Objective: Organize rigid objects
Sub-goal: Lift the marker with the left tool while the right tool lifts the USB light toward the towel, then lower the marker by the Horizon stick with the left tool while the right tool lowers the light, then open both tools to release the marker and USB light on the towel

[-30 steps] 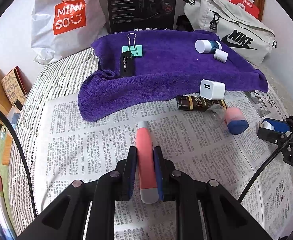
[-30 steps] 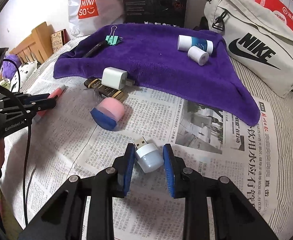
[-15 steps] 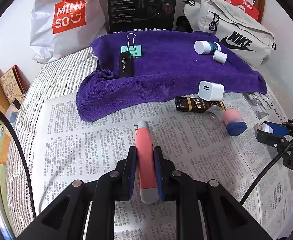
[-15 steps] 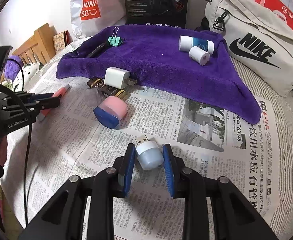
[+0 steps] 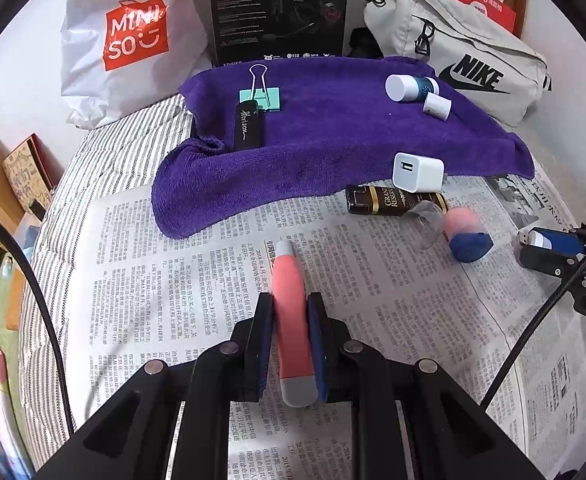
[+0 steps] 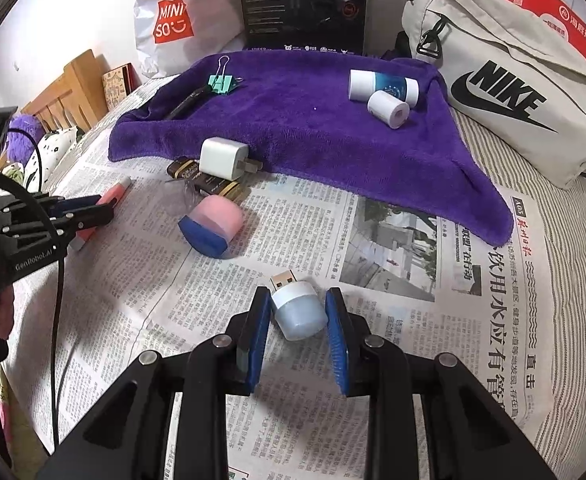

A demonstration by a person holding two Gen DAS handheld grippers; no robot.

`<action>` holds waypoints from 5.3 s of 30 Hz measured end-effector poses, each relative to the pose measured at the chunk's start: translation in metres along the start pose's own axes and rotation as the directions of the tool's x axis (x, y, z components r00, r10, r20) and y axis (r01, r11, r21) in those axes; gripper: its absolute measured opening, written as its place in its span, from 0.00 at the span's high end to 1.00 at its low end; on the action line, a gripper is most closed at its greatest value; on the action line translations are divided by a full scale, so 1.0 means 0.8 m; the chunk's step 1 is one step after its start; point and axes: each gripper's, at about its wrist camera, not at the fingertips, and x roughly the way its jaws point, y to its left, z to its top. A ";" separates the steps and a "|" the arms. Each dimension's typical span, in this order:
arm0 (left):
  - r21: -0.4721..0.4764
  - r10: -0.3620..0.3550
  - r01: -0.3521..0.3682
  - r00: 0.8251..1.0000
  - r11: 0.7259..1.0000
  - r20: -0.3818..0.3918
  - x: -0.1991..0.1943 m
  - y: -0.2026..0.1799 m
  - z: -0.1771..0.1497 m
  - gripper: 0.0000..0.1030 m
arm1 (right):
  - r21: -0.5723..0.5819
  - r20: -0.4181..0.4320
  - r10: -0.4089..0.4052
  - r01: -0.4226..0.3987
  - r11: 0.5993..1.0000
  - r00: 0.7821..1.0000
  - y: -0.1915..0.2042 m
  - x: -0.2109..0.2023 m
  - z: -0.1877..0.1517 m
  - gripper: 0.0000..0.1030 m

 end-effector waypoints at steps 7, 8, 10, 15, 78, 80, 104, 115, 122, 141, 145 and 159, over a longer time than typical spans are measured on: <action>-0.043 -0.023 0.023 1.000 0.999 0.005 -0.009 0.010 0.004 0.84 | 0.004 0.032 0.010 -0.010 1.000 0.999 -0.005 -0.011 0.018 0.73; -0.047 -0.030 0.031 1.000 0.998 0.006 -0.010 0.011 0.006 0.84 | 0.003 0.036 0.011 -0.011 1.000 0.999 -0.006 -0.013 0.021 0.73; -0.052 -0.040 0.040 0.999 0.998 0.009 -0.014 0.013 0.010 0.84 | 0.004 0.043 0.010 -0.010 1.000 0.999 -0.009 -0.015 0.026 0.73; -0.041 -0.035 0.036 0.999 0.999 0.023 -0.026 0.011 0.023 0.84 | 0.021 0.049 0.016 -0.017 1.000 0.999 -0.022 -0.018 0.040 0.76; -0.051 -0.048 0.051 0.997 0.997 0.052 -0.035 0.030 0.103 0.84 | 0.062 0.066 0.006 -0.010 0.998 0.998 -0.058 -0.011 0.113 0.69; -0.059 -0.057 0.060 0.997 0.996 0.048 -0.029 0.032 0.108 0.84 | 0.068 0.063 0.003 -0.007 0.998 0.998 -0.061 -0.007 0.118 0.69; -0.039 -0.091 0.091 0.996 0.995 0.004 0.038 0.021 0.168 0.84 | 0.121 -0.033 0.008 -0.004 0.993 0.999 -0.090 0.076 0.164 0.69; -0.049 -0.106 0.104 0.994 0.993 -0.040 0.081 0.015 0.179 0.84 | 0.109 -0.059 -0.004 0.010 0.994 0.998 -0.094 0.100 0.166 0.70; -0.050 -0.090 0.087 0.994 0.995 -0.062 0.101 0.014 0.181 0.84 | 0.088 -0.060 -0.006 0.011 0.996 0.998 -0.094 0.100 0.166 0.70; -0.009 -0.063 0.063 0.997 0.998 -0.053 0.101 0.007 0.175 0.68 | 0.039 -0.041 0.010 -0.008 0.999 0.999 -0.096 0.100 0.165 0.66; -0.008 -0.059 0.058 0.997 0.998 -0.059 0.099 0.000 0.170 0.53 | 0.029 -0.042 -0.008 0.010 1.000 0.999 -0.094 0.092 0.161 0.53; -0.016 -0.072 0.072 0.997 0.997 -0.018 0.044 -0.012 0.144 0.49 | 0.064 0.002 -0.023 0.023 0.998 1.000 -0.090 0.030 0.137 0.40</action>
